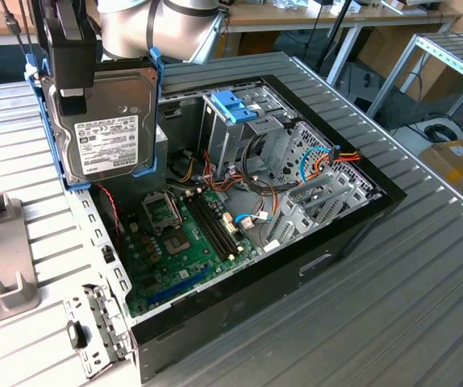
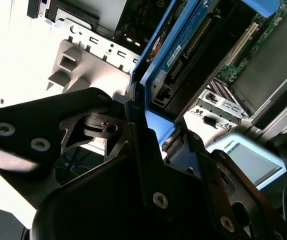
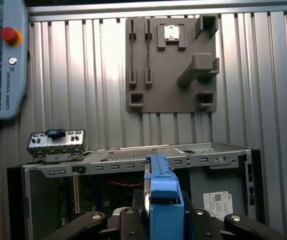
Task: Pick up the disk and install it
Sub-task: 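Pick up the disk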
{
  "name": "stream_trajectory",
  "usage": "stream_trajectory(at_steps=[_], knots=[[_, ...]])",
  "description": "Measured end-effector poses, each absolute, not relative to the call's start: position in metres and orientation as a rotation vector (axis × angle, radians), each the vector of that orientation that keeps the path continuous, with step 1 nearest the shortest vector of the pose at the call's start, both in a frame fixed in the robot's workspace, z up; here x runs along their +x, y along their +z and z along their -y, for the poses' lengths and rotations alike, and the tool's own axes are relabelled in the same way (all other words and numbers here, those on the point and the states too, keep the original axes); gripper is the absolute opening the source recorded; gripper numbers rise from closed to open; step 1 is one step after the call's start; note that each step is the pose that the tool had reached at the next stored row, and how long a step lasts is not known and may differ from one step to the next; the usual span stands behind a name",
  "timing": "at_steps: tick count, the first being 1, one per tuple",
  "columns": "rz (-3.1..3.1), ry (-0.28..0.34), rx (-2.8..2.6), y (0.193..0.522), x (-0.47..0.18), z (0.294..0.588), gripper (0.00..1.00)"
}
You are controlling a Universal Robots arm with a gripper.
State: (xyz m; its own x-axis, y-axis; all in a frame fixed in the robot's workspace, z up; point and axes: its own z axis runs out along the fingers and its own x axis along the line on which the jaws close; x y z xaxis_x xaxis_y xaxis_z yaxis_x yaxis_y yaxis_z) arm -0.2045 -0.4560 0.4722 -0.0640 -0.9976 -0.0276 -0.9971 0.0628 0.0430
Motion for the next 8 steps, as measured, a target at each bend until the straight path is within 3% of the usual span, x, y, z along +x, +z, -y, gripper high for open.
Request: stream_trajectory(at_steps=[8], knots=[[2.283,-0.079,2.143,0.4722,-0.2043,0.4612,0.37]])
